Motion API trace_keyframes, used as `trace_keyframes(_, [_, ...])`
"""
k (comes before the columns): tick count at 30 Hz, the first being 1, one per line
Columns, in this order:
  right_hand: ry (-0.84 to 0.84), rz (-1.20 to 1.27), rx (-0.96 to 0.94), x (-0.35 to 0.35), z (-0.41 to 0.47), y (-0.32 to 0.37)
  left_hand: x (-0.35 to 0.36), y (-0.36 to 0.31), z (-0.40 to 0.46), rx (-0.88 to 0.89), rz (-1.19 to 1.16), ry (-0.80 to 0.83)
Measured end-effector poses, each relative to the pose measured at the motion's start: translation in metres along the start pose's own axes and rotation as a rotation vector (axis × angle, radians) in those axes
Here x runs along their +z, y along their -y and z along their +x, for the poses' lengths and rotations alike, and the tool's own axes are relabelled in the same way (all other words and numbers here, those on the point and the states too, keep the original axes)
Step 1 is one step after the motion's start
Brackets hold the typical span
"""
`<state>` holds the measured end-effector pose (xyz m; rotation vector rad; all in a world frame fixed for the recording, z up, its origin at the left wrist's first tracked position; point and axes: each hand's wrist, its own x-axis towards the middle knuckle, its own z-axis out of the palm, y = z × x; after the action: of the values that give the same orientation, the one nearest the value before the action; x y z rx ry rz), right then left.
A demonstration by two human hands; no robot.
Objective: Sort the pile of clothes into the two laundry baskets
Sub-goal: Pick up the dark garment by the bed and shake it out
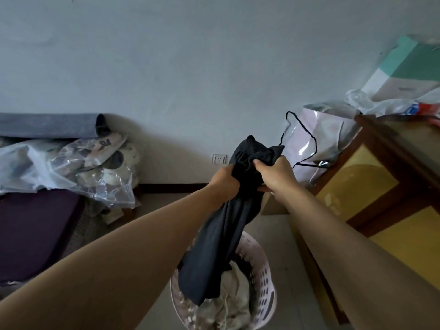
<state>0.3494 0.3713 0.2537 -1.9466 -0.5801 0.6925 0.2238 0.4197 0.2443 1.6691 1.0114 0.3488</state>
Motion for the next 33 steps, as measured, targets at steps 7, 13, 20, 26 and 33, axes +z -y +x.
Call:
trace_keyframes(7, [0.129,-0.113,0.099,0.028,0.002,-0.062,0.017,0.061,0.006,-0.138,0.095,0.063])
trace_keyframes(13, [0.16,-0.188,0.227,0.053,0.008,-0.112,0.035,0.11,0.009,-0.249,0.124,0.111])
trace_keyframes(20, [0.251,-0.378,0.39,0.075,0.005,-0.176,0.051,0.163,0.002,-0.39,0.272,0.13])
trace_keyframes(26, [0.331,-0.49,0.367,0.094,-0.001,-0.213,0.043,0.198,-0.012,-0.552,0.285,0.128])
trace_keyframes(33, [0.465,-0.538,0.3,0.119,-0.011,-0.187,0.026,0.204,-0.024,-0.581,0.208,0.036])
